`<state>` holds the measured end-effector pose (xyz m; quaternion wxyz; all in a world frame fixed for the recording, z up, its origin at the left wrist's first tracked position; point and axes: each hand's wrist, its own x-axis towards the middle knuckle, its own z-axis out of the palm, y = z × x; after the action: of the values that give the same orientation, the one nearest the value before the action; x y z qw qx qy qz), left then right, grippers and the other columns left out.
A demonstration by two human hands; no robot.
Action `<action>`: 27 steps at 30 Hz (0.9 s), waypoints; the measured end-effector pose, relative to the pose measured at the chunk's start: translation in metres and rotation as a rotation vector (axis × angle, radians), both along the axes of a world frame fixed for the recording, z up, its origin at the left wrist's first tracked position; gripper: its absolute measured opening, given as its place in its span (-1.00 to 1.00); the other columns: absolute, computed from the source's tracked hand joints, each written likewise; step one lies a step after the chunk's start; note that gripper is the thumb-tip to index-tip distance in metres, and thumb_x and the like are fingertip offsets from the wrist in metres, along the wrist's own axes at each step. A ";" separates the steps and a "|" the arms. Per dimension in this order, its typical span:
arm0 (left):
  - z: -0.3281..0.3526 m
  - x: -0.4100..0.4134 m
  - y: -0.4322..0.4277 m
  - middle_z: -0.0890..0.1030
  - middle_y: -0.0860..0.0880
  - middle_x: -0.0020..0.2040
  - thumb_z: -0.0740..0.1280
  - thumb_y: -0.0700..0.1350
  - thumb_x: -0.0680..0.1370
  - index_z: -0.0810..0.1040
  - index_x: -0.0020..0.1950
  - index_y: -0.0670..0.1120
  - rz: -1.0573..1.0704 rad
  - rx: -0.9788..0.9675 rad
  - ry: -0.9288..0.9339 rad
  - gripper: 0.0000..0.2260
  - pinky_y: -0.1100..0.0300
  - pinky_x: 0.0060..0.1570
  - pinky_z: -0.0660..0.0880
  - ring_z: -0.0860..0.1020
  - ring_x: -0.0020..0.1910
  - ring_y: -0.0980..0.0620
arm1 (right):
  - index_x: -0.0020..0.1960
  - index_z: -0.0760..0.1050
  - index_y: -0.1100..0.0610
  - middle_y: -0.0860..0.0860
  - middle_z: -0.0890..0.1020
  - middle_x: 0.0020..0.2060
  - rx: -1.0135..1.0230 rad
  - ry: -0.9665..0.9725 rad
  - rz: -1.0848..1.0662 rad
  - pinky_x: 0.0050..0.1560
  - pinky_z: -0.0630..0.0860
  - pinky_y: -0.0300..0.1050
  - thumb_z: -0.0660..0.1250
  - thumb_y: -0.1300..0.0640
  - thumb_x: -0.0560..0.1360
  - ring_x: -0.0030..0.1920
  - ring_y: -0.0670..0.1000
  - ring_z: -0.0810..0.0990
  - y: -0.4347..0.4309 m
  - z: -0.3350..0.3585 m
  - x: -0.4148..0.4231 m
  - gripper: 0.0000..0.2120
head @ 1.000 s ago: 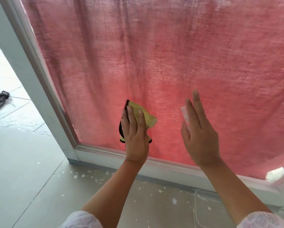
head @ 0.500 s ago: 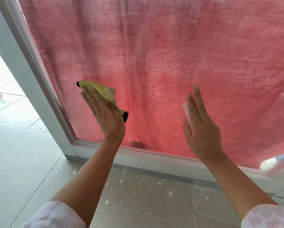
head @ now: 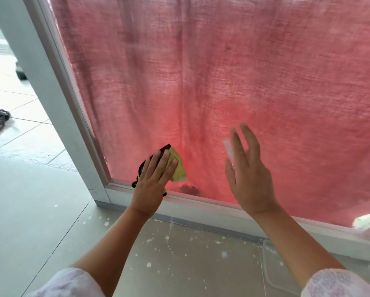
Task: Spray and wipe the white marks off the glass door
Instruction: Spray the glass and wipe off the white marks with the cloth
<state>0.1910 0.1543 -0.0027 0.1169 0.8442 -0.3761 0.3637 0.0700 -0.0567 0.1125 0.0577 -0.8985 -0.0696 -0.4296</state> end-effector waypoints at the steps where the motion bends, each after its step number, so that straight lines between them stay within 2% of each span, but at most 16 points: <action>1: 0.007 0.003 0.003 -0.21 -0.03 0.58 0.51 -0.45 0.13 -0.18 0.58 0.00 0.003 -0.023 -0.004 0.23 -0.05 0.52 -0.12 -0.17 0.55 -0.09 | 0.48 0.17 0.21 0.18 0.17 0.43 0.000 0.018 0.009 -0.51 0.54 -0.17 0.19 0.25 0.53 -0.10 0.08 0.59 0.004 -0.002 0.003 -0.47; 4: 0.037 0.010 0.005 -0.12 -0.20 0.56 0.46 -0.41 0.29 -0.19 0.57 -0.06 0.087 -0.313 0.068 0.08 -0.13 0.49 -0.02 -0.19 0.54 -0.11 | 0.48 0.15 0.20 0.17 0.24 0.33 0.022 0.040 0.037 -0.52 0.53 -0.19 0.13 0.19 0.54 -0.24 0.02 0.53 0.009 -0.006 0.009 -0.48; 6: 0.058 0.013 0.004 -0.05 -0.30 0.53 0.32 -0.30 0.42 -0.15 0.55 -0.13 0.129 -0.519 0.165 -0.15 -0.04 0.50 -0.09 -0.17 0.53 -0.15 | 0.48 0.13 0.19 0.13 0.30 0.23 0.035 0.036 0.058 -0.51 0.46 -0.30 0.14 0.19 0.53 -0.29 0.00 0.51 0.011 -0.008 0.012 -0.47; 8: 0.066 0.014 0.004 -0.04 -0.34 0.52 0.09 -0.18 0.46 -0.12 0.52 -0.18 0.115 -0.563 0.185 -0.33 0.10 0.51 -0.18 -0.14 0.52 -0.20 | 0.48 0.12 0.15 0.07 0.34 0.09 0.044 0.022 0.086 -0.51 0.35 -0.33 0.16 0.22 0.53 -0.38 -0.04 0.43 0.014 -0.010 0.016 -0.46; 9: 0.062 0.014 0.004 -0.04 -0.34 0.52 0.08 -0.20 0.48 -0.11 0.52 -0.18 0.107 -0.550 0.176 -0.35 0.13 0.50 -0.19 -0.13 0.52 -0.21 | 0.47 0.13 0.13 0.06 0.37 0.03 0.054 0.017 0.106 -0.52 0.34 -0.31 0.18 0.25 0.52 -0.40 -0.05 0.39 0.016 -0.010 0.019 -0.45; 10: 0.053 0.016 0.007 -0.06 -0.32 0.53 0.14 -0.28 0.49 -0.12 0.53 -0.17 0.114 -0.531 0.175 -0.33 0.13 0.50 -0.18 -0.13 0.52 -0.21 | 0.47 0.14 0.12 0.06 0.40 -0.03 0.067 0.012 0.126 -0.53 0.35 -0.28 0.20 0.27 0.52 -0.40 -0.05 0.37 0.020 -0.010 0.024 -0.45; 12: 0.025 0.016 0.017 -0.21 -0.12 0.56 0.32 -0.47 0.41 -0.19 0.55 -0.08 0.138 -0.488 0.253 -0.08 0.06 0.49 -0.09 -0.21 0.53 -0.11 | 0.45 0.17 0.13 0.08 0.45 -0.13 0.095 -0.013 0.146 -0.50 0.36 -0.27 0.19 0.28 0.54 -0.39 -0.04 0.37 0.032 -0.006 0.032 -0.49; 13: 0.010 0.011 0.026 -0.30 0.00 0.55 0.38 -0.51 0.35 -0.26 0.55 -0.03 0.156 -0.449 0.334 0.05 0.01 0.47 -0.05 -0.26 0.53 -0.03 | 0.45 0.18 0.13 0.09 0.46 -0.16 0.111 -0.024 0.151 -0.48 0.35 -0.27 0.20 0.27 0.54 -0.38 -0.04 0.38 0.039 -0.003 0.036 -0.50; 15: -0.012 0.001 0.047 -0.38 0.10 0.52 0.45 -0.50 0.28 -0.35 0.52 0.01 0.199 -0.351 0.501 0.18 -0.04 0.47 0.02 -0.32 0.51 0.10 | 0.43 0.20 0.12 0.09 0.47 -0.17 0.136 -0.032 0.164 -0.46 0.34 -0.28 0.21 0.27 0.55 -0.38 -0.04 0.39 0.055 0.004 0.043 -0.52; 18: -0.018 -0.007 0.080 -0.24 0.13 0.54 0.44 -0.51 0.23 -0.24 0.51 -0.01 0.219 -0.338 0.639 0.13 -0.09 0.48 0.12 -0.21 0.53 0.09 | 0.44 0.18 0.09 0.06 0.45 -0.18 0.160 -0.035 0.214 -0.48 0.37 -0.26 0.17 0.24 0.56 -0.38 -0.05 0.37 0.078 0.014 0.050 -0.53; 21: -0.004 -0.005 0.097 -0.16 0.13 0.56 0.38 -0.57 0.18 -0.13 0.57 -0.04 0.170 -0.434 0.565 0.13 -0.09 0.39 0.30 -0.01 0.54 0.01 | 0.45 0.16 0.08 0.05 0.44 -0.20 0.191 -0.082 0.258 -0.49 0.41 -0.22 0.19 0.27 0.55 -0.38 -0.05 0.36 0.096 0.026 0.061 -0.50; 22: 0.002 -0.005 0.097 -0.15 0.14 0.56 0.34 -0.59 0.20 -0.09 0.58 -0.03 0.162 -0.510 0.556 0.09 -0.02 0.31 0.38 0.05 0.51 0.03 | 0.45 0.17 0.09 0.06 0.44 -0.20 0.205 -0.094 0.267 -0.49 0.41 -0.22 0.21 0.29 0.54 -0.38 -0.05 0.35 0.102 0.030 0.066 -0.48; 24: 0.014 -0.007 0.094 -0.10 0.15 0.56 0.23 -0.59 0.33 -0.05 0.58 -0.02 0.187 -0.720 0.580 -0.05 0.30 0.15 0.44 0.08 0.43 0.17 | 0.47 0.23 0.12 0.07 0.44 -0.20 0.221 -0.099 0.300 -0.49 0.42 -0.20 0.23 0.31 0.53 -0.39 -0.04 0.35 0.114 0.035 0.076 -0.47; 25: 0.018 -0.008 0.092 -0.06 0.09 0.56 0.17 -0.57 0.40 -0.03 0.58 -0.07 0.210 -0.786 0.551 -0.15 0.46 0.18 0.35 0.07 0.43 0.19 | 0.46 0.26 0.14 0.09 0.44 -0.21 0.221 -0.088 0.324 -0.50 0.44 -0.16 0.22 0.31 0.52 -0.39 -0.02 0.36 0.121 0.037 0.080 -0.48; 27: 0.022 -0.007 0.089 0.04 -0.10 0.56 0.09 -0.51 0.47 0.05 0.56 -0.18 0.250 -0.855 0.442 -0.32 0.52 0.35 0.05 0.06 0.49 0.09 | 0.44 0.30 0.15 0.12 0.45 -0.21 0.206 -0.056 0.363 -0.54 0.40 -0.12 0.17 0.29 0.51 -0.42 0.02 0.37 0.133 0.038 0.088 -0.51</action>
<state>0.1845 0.2432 0.0195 0.4850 0.8163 -0.0556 0.3089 0.1578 0.0759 0.1504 0.2235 -0.8484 -0.1875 -0.4417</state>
